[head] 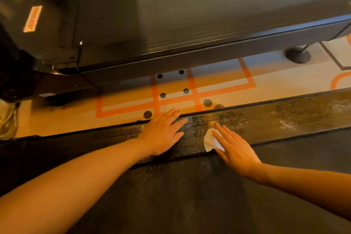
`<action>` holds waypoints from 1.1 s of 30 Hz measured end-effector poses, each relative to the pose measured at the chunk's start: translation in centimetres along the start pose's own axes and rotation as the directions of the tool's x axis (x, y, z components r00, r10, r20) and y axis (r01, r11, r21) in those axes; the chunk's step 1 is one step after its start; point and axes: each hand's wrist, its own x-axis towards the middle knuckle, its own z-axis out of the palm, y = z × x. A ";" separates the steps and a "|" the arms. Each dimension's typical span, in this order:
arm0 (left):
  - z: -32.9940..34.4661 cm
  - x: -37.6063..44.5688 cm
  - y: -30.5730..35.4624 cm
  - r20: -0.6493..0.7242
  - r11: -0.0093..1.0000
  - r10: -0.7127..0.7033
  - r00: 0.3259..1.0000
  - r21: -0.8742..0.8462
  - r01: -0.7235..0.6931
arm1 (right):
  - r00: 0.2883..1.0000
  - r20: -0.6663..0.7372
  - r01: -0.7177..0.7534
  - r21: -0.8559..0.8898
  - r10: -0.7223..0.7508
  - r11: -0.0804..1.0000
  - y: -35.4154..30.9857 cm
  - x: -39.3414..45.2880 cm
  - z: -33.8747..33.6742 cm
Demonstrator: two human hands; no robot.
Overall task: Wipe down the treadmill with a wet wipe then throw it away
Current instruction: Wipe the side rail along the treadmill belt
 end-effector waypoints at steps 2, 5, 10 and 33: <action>0.0 0.8 0.7 0.010 0.999 -0.022 1.000 0.037 0.021 | 0.998 -0.018 0.060 -0.032 -0.061 0.998 1.3 0.2 -0.3; 1.5 2.0 2.3 -0.036 0.990 -0.144 0.989 -0.005 0.144 | 0.991 -0.117 0.067 0.045 -0.061 0.997 2.3 0.6 0.0; 5.1 3.6 5.5 -0.074 0.899 -0.412 0.908 -0.193 0.393 | 0.969 -0.245 0.057 0.190 -0.009 0.980 1.9 0.4 2.2; 11.5 5.1 8.3 -0.409 0.816 -0.578 0.706 -0.313 0.486 | 0.901 -0.434 0.040 0.084 0.000 0.996 1.8 2.8 4.5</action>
